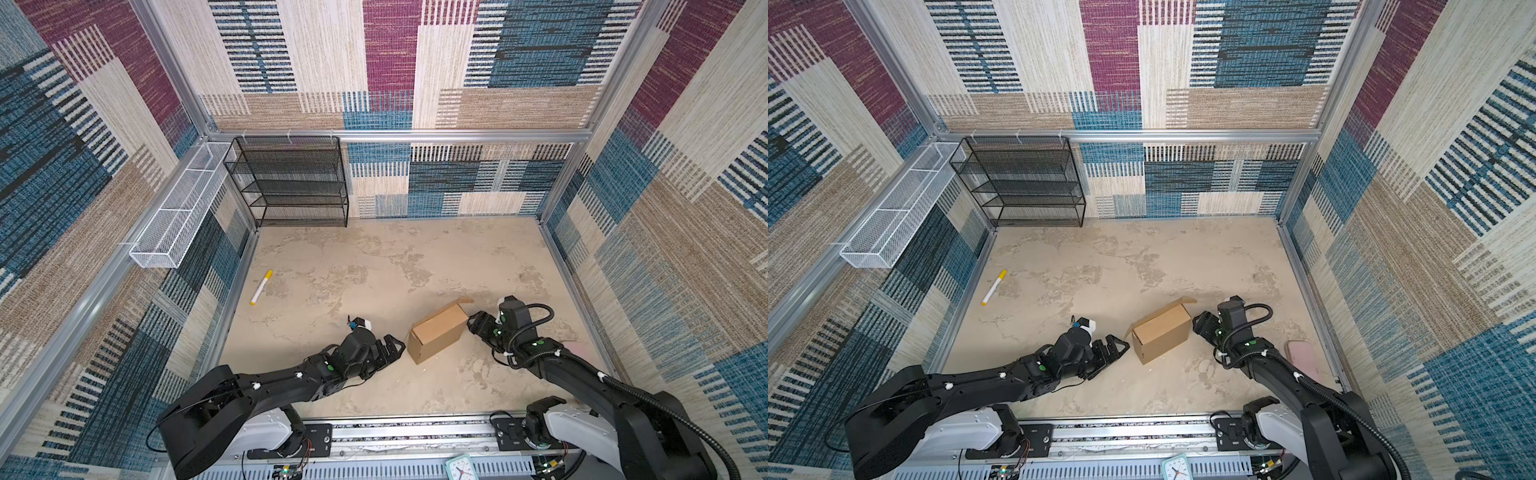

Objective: Assemble paper box
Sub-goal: Rotate the paper box at the center of the table.

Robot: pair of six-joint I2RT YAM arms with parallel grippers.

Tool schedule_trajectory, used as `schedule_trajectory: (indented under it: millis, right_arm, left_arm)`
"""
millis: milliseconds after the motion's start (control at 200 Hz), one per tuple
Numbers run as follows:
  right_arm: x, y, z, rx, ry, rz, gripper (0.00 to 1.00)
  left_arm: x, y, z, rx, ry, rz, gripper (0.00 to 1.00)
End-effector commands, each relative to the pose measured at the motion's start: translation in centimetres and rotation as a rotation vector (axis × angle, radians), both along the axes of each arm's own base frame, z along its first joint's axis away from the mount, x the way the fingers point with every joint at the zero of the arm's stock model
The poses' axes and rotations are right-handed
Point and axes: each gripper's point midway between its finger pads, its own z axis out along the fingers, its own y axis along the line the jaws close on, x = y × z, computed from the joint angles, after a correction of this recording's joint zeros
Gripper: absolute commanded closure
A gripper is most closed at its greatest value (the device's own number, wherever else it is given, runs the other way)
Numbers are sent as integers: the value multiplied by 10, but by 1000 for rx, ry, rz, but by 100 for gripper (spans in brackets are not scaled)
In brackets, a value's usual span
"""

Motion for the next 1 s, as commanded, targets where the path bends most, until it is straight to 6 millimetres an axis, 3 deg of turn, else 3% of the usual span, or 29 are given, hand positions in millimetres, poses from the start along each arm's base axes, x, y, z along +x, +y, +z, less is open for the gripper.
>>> schedule_trajectory:
  millis: [0,511,997]
  right_arm:
    - [10,10,10,57,-54,20,26]
    - [-17,20,-4,145,0,63,28]
    - [-40,19,-3,192,20,64,28]
  left_arm:
    - [-2,0,-11,15,45,4,2]
    - [8,-17,-27,19,64,-9,1]
    - [20,3,-27,132,34,0,1]
